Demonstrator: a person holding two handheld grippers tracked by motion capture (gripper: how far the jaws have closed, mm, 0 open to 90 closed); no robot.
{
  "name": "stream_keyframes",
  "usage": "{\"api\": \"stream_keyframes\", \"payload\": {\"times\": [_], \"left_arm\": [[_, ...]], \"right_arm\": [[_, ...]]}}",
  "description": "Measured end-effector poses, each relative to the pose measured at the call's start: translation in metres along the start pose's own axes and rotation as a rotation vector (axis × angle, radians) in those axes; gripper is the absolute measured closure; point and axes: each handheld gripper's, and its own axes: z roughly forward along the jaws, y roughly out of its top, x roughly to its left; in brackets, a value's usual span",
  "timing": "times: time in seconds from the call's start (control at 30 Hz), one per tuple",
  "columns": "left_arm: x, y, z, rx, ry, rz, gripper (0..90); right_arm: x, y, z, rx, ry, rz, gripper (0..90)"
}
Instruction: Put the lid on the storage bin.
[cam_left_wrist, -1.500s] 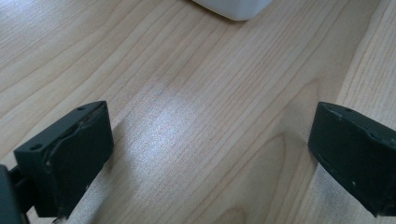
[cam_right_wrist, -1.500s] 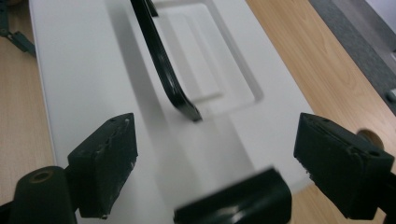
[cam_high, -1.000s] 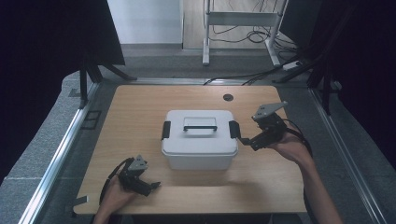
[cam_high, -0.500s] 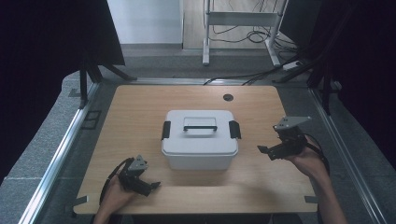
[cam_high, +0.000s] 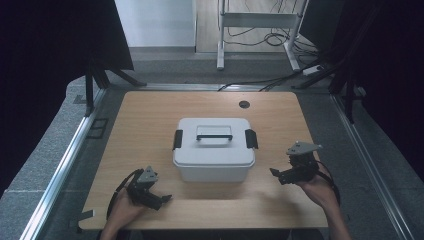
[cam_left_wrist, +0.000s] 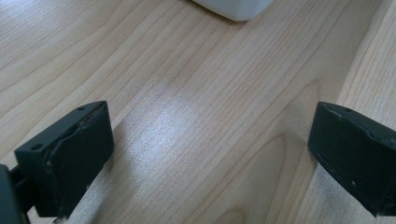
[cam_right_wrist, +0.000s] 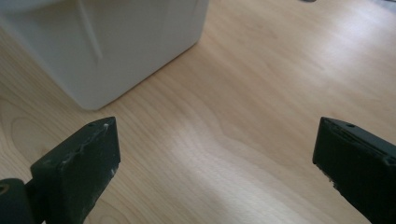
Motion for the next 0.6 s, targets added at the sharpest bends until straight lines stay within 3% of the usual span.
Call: {"api": "stream_keyframes", "payload": {"times": [0.2,0.6], "left_arm": [[0.000,0.000,0.000,0.000,0.001,-0.001,0.3],[0.000,0.000,0.000,0.000,0.002,-0.002,0.5]], "right_arm": [[0.014,-0.014,0.020,0.001,0.009,0.007,0.6],[0.032,-0.050,0.055,0.028,0.034,0.074,0.8]]}}
